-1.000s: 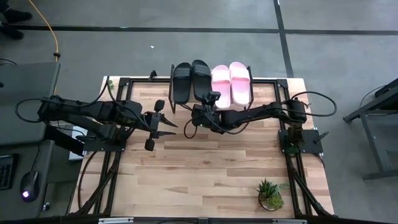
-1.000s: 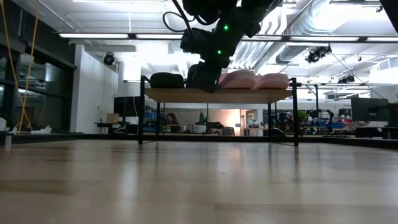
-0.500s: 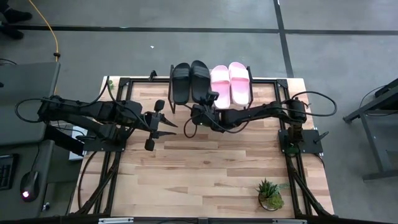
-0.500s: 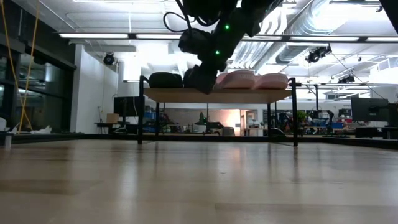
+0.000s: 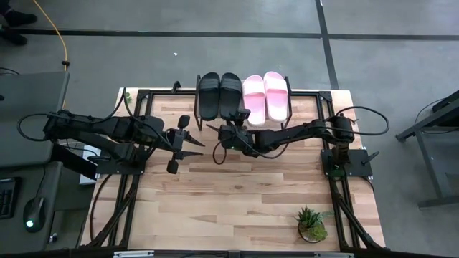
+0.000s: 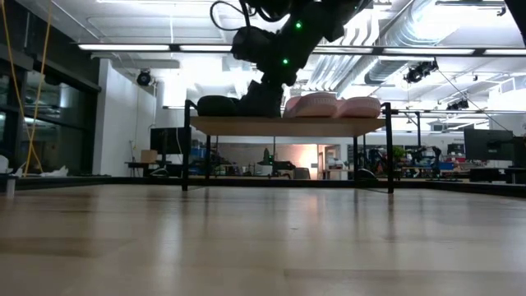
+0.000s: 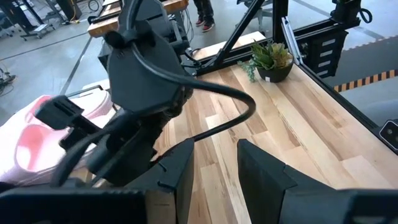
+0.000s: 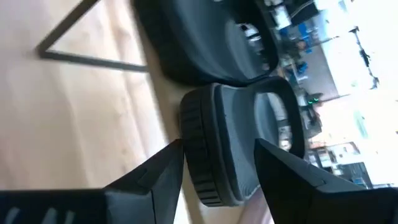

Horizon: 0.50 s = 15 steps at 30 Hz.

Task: Pick and place slides into the shelf
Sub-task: Put the black slides on the shelf

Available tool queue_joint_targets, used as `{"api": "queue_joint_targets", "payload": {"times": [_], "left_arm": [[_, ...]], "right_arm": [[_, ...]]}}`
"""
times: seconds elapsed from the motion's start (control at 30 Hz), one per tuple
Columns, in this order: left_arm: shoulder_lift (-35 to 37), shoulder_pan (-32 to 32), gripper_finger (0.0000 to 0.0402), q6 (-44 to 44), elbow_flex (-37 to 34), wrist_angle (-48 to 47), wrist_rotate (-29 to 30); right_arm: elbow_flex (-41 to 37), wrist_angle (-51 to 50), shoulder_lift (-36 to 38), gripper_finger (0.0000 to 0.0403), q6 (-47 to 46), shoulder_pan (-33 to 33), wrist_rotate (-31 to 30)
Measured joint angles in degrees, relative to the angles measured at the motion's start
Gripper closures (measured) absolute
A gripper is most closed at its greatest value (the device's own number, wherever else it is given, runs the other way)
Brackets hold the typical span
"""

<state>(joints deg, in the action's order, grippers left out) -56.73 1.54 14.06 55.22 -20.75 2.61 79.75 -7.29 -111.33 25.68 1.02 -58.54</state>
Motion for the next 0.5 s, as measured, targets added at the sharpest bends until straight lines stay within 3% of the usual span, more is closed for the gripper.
{"api": "queue_joint_targets", "payload": {"times": [0.1,0.27,0.5], "left_arm": [[0.0,0.0,0.0295,-0.4,0.0,0.0,0.0],[0.0,0.0,0.0295,-0.4,0.0,0.0,0.0],[0.0,0.0,0.0295,-0.9,0.0,-0.5,0.0]], "right_arm": [[0.8,0.6,0.0,0.0218,-0.8,-0.4,-0.8],[3.0,-1.7,0.1,0.0217,-4.6,-0.7,4.2],[5.5,-12.1,0.1,0.0217,-13.1,-0.2,7.6]]}}
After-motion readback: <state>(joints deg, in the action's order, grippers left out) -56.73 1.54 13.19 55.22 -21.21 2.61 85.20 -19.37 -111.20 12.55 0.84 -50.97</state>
